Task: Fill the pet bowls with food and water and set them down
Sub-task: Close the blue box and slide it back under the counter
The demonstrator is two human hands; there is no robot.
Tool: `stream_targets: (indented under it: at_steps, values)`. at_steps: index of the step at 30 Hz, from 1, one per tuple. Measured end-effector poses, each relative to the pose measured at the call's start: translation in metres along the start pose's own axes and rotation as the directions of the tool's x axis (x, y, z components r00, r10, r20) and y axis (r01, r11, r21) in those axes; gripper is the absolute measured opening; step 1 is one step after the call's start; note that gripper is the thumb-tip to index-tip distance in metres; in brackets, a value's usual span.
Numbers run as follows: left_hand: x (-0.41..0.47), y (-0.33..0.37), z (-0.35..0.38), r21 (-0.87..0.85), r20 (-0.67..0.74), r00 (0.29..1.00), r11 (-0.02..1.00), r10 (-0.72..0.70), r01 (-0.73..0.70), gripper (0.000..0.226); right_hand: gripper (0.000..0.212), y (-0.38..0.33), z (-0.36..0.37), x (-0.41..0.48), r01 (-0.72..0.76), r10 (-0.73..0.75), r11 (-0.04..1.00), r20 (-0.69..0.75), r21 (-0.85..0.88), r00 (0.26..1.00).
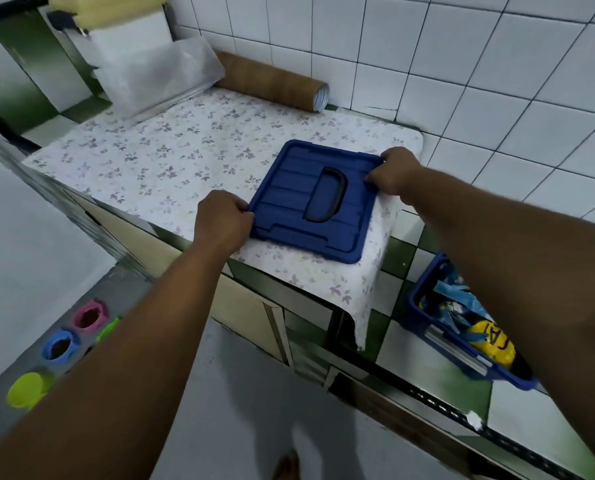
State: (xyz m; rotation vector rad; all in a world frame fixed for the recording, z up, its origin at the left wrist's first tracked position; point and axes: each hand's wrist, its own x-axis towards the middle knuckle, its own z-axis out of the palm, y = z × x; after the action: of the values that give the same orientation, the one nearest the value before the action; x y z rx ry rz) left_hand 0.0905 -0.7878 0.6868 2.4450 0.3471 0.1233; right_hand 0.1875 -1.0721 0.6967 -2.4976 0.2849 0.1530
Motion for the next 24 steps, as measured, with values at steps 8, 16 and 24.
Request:
stream_targets:
  at_steps: [8,16,24]
  values:
    - [0.000,0.013,0.004,-0.033,0.002,0.992,0.991,0.127,-0.127,0.027,0.021,0.020,-0.016,-0.012,-0.114,0.113,0.989,0.010,0.091,0.994]
    - [-0.008,0.048,0.019,-0.088,0.039,0.956,0.954,0.291,-0.287,0.029,0.057,0.059,-0.058,-0.045,-0.124,0.207,0.887,-0.143,0.444,0.968]
    - [-0.053,0.124,0.071,-0.092,0.120,0.864,0.872,0.490,-0.481,0.025,0.070,0.161,-0.115,-0.095,-0.180,0.383,0.795,-0.248,0.580,0.890]
